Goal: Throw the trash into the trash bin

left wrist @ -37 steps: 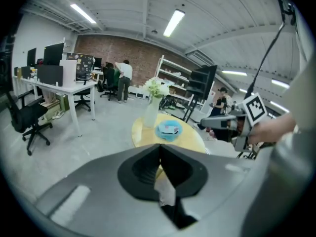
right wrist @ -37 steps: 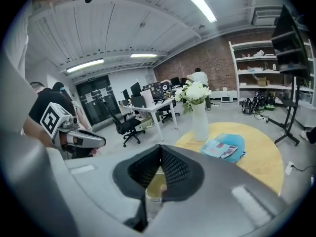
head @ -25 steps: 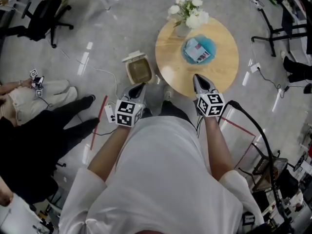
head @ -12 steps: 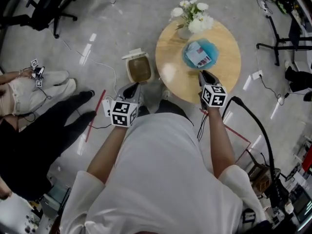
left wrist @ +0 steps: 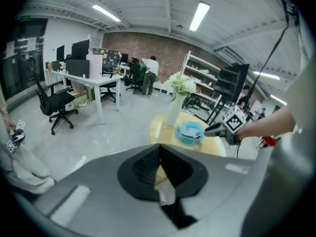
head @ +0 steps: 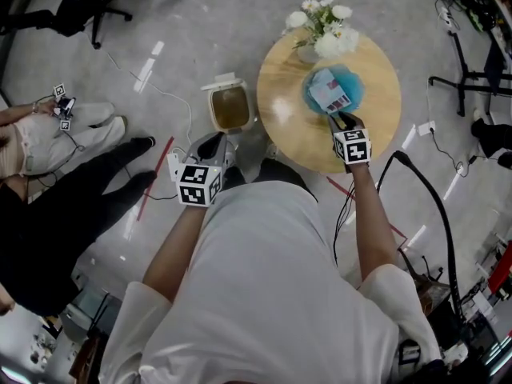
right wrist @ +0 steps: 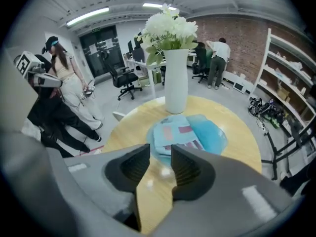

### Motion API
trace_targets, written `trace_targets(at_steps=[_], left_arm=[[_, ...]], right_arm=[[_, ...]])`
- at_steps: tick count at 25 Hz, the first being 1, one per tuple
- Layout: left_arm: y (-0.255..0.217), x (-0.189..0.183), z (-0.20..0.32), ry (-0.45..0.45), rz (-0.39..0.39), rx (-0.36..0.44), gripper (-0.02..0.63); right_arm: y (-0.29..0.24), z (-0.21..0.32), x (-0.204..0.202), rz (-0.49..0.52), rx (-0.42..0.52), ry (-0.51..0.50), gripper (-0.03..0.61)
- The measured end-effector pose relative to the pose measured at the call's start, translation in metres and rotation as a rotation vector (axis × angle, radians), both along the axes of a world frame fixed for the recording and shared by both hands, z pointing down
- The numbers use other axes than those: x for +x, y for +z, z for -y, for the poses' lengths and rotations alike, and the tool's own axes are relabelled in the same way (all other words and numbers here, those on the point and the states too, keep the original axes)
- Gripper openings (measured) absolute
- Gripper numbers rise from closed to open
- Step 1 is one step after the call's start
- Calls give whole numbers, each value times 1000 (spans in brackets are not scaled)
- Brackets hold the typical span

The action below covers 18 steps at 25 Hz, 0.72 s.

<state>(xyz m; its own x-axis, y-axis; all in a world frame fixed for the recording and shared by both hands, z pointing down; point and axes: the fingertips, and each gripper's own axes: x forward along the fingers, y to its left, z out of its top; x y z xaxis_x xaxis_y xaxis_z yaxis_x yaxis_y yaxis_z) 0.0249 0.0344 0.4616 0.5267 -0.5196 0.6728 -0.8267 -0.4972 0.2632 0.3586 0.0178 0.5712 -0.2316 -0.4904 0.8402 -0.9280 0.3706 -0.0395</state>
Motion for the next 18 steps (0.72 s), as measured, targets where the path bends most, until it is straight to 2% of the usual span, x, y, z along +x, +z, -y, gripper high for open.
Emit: trace_targets(at_steps=[4,9,15,18], left_arm=[[2,0,1,-19,3,-14,3],[5,3,-3,-56,-9,-50,4],[10,2,-5,-89,-7,-54,3],[10,3,-7,-105,-6,-52,3]], right_arm=[[10,3,0,-67,-26,-115,143],[18,7,-1,-81,-80,-251,169],[30,8,-6,-232,-107,-537,208],[37,10,-6,-258,-109,-591,213]])
